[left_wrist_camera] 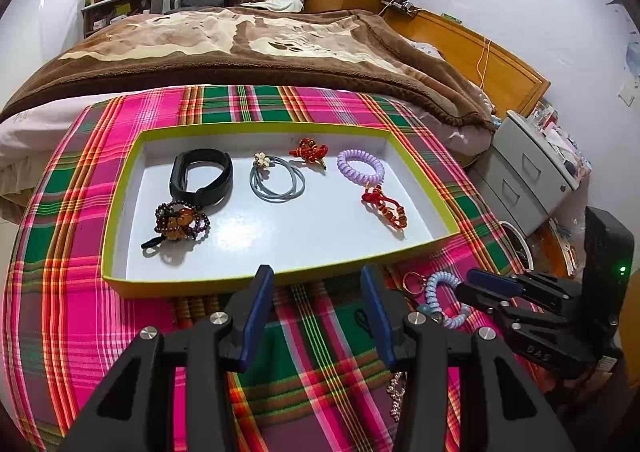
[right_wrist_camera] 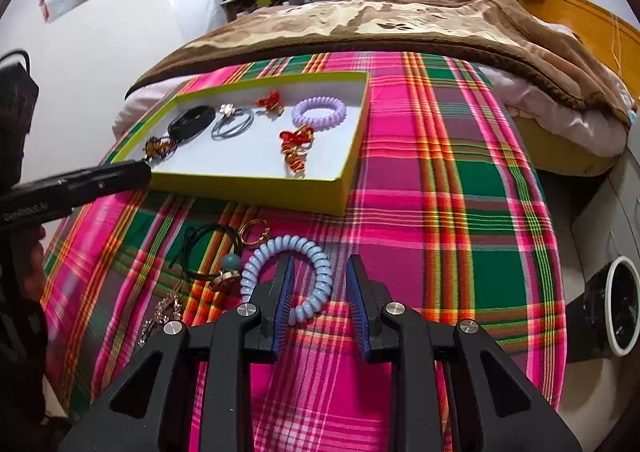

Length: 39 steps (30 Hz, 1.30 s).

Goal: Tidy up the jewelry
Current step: 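Grasp the light-blue coil bracelet with the right tool while the left tool approaches the gold ring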

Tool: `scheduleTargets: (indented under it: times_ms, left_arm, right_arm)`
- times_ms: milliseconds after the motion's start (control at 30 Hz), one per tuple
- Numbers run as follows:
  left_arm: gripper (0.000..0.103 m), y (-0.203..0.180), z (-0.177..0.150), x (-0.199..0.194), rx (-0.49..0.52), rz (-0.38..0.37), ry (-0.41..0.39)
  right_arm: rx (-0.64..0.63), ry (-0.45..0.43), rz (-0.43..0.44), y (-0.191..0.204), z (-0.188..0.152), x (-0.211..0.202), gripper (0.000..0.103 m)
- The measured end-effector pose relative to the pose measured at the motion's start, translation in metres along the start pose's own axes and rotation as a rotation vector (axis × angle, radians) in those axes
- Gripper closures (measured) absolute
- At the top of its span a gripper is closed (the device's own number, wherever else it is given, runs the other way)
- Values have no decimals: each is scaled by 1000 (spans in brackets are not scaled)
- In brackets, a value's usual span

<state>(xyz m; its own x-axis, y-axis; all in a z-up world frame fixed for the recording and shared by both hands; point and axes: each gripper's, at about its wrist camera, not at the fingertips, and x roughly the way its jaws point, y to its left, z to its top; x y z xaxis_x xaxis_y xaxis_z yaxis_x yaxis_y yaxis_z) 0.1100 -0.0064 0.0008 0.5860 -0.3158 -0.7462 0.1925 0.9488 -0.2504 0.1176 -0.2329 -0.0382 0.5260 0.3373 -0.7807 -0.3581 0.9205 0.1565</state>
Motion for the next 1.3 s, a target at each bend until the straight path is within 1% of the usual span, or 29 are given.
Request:
scheduleTargets:
  times_ms: [100, 200, 233, 267, 333, 400, 567, 667, 767, 867, 933, 1000, 1067, 1167, 1267, 1300]
  left_arm:
    - [56, -2, -2, -2, 3, 1, -2]
    - [56, -6, -5, -1, 11, -2, 8]
    - [56, -8, -5, 0, 15, -1, 11]
    - [56, -10, -5, 1, 21, -3, 15]
    - [56, -15, -6, 4, 27, -9, 23]
    - [56, -22, -7, 6, 42, -24, 32]
    - [56, -43, -7, 15, 85, -36, 50]
    - [56, -60, -5, 24, 121, -70, 64]
    - [56, -73, -6, 33, 157, -52, 74]
    - [56, -82, -7, 44, 188, -66, 102]
    - [56, -86, -9, 50, 194, -44, 117]
    - [56, -90, -11, 52, 223, -31, 113]
    - [56, -92, -12, 56, 224, -37, 127]
    - [56, -92, -12, 58, 220, -22, 122]
    - [56, -93, -12, 62, 226, -25, 128]
    - [58, -94, -12, 63, 232, -20, 128]
  right_arm:
    - [-10, 27, -25, 2, -2, 6, 76]
    - [-10, 19, -29, 2, -4, 5, 76]
    - [-4, 20, -35, 1, -4, 5, 80]
    - [0, 18, -39, 0, -4, 4, 87]
    - [16, 14, -37, -4, -5, 3, 93]
    - [29, 12, -38, -8, -5, 1, 93]
    - [88, -27, -63, -22, -7, -12, 93]
    - [96, -42, -64, -25, -10, -20, 93]
    - [101, -46, -65, -26, -13, -23, 93]
    - [117, -63, -63, -30, -15, -28, 93]
    - [126, -66, -61, -33, -14, -29, 93]
    - [136, -68, -60, -36, -15, -29, 93]
    - [139, -71, -52, -36, -15, -31, 93]
    - [140, -78, -47, -36, -16, -32, 93]
    - [145, -85, -40, -38, -16, -34, 93]
    - [147, -86, -39, -39, -16, -35, 93]
